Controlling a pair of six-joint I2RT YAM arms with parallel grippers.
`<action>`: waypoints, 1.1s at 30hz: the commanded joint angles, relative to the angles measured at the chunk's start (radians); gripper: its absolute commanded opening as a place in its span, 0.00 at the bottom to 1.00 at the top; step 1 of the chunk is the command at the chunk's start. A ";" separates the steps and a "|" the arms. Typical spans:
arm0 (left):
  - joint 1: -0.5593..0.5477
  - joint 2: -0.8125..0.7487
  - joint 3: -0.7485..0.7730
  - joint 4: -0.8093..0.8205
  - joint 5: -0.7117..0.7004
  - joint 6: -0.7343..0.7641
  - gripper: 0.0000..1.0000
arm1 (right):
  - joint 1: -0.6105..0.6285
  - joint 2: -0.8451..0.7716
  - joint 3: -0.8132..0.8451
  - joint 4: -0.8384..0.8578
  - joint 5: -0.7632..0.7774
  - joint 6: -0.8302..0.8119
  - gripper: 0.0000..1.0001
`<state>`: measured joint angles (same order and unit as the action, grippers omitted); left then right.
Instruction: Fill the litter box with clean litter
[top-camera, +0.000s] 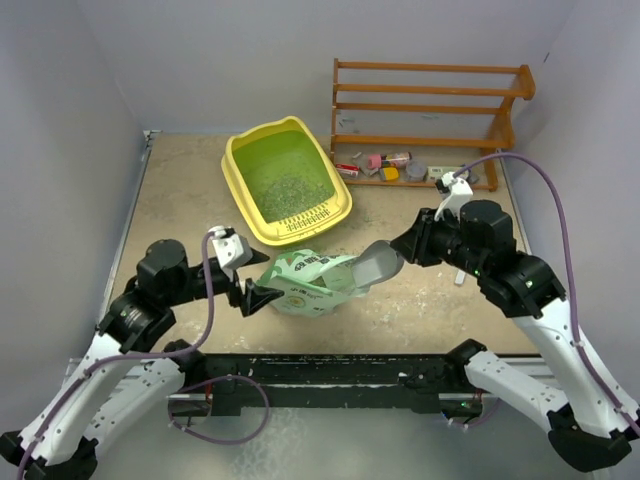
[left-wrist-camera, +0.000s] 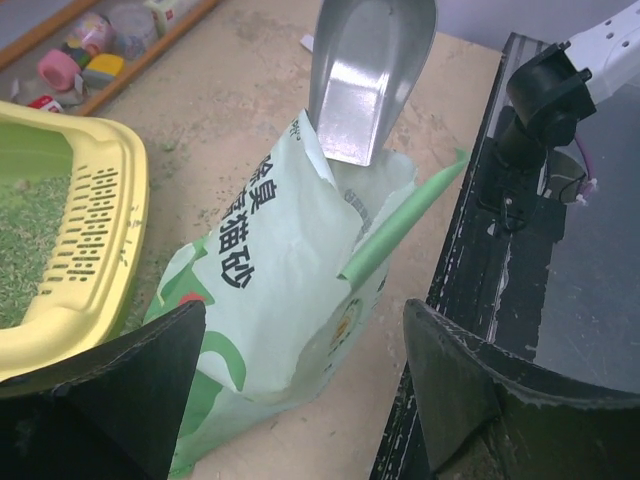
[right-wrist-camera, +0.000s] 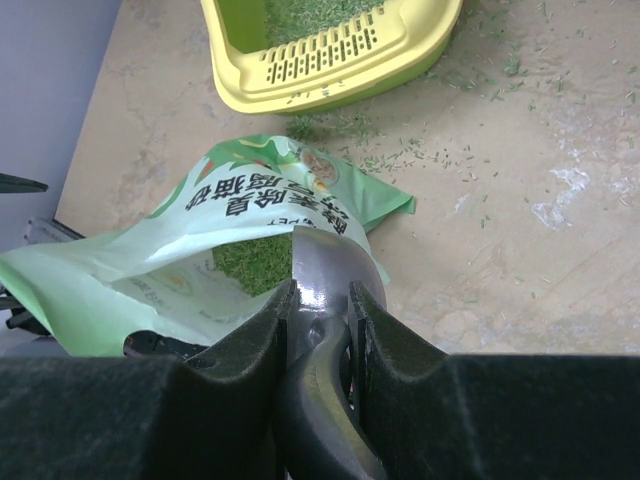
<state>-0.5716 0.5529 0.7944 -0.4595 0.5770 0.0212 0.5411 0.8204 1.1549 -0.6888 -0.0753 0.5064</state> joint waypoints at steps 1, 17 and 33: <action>0.004 0.079 -0.011 0.124 0.047 -0.021 0.82 | 0.000 0.029 0.018 0.094 -0.029 -0.015 0.00; 0.004 0.185 -0.094 0.333 0.091 -0.097 0.47 | 0.000 0.080 -0.096 0.230 -0.087 0.011 0.00; 0.004 0.166 -0.126 0.469 0.117 -0.186 0.00 | 0.165 0.154 -0.185 0.438 0.061 0.016 0.00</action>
<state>-0.5716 0.7311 0.6579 -0.0963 0.6662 -0.1471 0.6376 0.9409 0.9379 -0.3676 -0.1101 0.5289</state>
